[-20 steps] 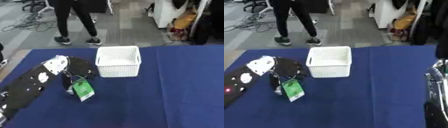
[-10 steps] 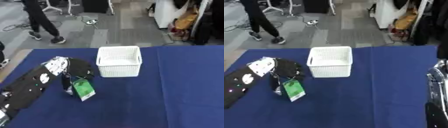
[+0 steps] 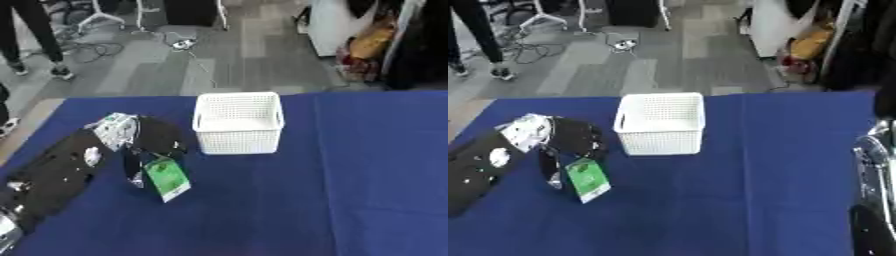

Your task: Pick up objects on the table and place them in the box.

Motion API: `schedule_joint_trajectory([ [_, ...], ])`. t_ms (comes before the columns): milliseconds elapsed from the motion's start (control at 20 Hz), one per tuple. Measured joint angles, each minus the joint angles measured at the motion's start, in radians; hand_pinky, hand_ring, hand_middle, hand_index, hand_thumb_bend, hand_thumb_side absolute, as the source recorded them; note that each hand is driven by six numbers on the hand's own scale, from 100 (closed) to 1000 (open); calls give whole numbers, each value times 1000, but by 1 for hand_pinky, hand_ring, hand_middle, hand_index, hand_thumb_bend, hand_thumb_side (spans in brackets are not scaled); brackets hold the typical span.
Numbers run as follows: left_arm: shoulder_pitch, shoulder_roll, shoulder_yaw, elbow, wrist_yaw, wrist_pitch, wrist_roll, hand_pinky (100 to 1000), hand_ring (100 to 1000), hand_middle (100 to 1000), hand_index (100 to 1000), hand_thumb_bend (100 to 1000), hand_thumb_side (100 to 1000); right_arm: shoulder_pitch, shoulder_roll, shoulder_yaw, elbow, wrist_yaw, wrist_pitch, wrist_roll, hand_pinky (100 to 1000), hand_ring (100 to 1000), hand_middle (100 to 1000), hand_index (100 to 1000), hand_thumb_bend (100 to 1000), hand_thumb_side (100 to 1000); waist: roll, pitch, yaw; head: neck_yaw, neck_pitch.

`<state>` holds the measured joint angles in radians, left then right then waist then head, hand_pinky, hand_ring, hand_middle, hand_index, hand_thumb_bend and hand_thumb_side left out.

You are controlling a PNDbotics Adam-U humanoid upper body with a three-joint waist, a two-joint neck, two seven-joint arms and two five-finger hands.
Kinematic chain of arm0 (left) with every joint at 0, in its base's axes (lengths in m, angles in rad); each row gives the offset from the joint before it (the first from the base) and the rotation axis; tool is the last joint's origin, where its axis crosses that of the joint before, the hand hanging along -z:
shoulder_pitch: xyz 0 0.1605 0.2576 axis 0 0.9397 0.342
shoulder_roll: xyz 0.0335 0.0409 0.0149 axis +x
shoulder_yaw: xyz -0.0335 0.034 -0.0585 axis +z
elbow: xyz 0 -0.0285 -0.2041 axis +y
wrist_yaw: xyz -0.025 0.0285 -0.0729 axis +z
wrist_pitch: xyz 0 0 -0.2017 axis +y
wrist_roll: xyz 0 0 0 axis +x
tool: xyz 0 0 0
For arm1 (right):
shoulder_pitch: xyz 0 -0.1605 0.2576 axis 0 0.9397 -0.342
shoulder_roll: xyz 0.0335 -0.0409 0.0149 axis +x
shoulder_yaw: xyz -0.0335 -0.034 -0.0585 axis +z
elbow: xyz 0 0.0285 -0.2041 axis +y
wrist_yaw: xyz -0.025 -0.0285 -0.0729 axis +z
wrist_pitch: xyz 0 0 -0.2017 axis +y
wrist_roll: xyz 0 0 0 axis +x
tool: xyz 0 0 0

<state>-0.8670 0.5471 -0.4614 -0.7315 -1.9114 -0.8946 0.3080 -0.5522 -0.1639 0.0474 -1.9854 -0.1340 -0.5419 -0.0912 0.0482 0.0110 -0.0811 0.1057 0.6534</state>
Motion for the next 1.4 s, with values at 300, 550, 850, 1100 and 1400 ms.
schedule_joint_trajectory([
  [300,-14,-21,44,93,51,-5,-38,748,771,828,934,393,856,0,1,0,0,0,0,0,166,201,187,375,317,963,0,0,-2,-1,-3],
  [550,-17,-26,58,121,108,-8,-80,736,767,824,935,368,868,0,1,0,0,-1,0,0,165,201,187,375,317,963,0,0,-2,-9,-10],
  [850,-17,-34,58,119,202,-9,-141,722,755,809,917,349,863,0,1,0,0,-1,0,0,165,201,187,374,318,962,0,0,-2,-9,-10],
  [1100,-7,-38,45,88,293,-10,-178,630,622,660,716,197,853,0,1,0,0,-1,0,0,165,200,187,374,317,962,0,0,-2,-9,-11],
  [1400,1,-38,24,21,427,-13,-161,376,390,458,541,100,834,0,1,0,0,-3,0,0,164,200,186,374,317,962,0,0,0,-9,-11],
])
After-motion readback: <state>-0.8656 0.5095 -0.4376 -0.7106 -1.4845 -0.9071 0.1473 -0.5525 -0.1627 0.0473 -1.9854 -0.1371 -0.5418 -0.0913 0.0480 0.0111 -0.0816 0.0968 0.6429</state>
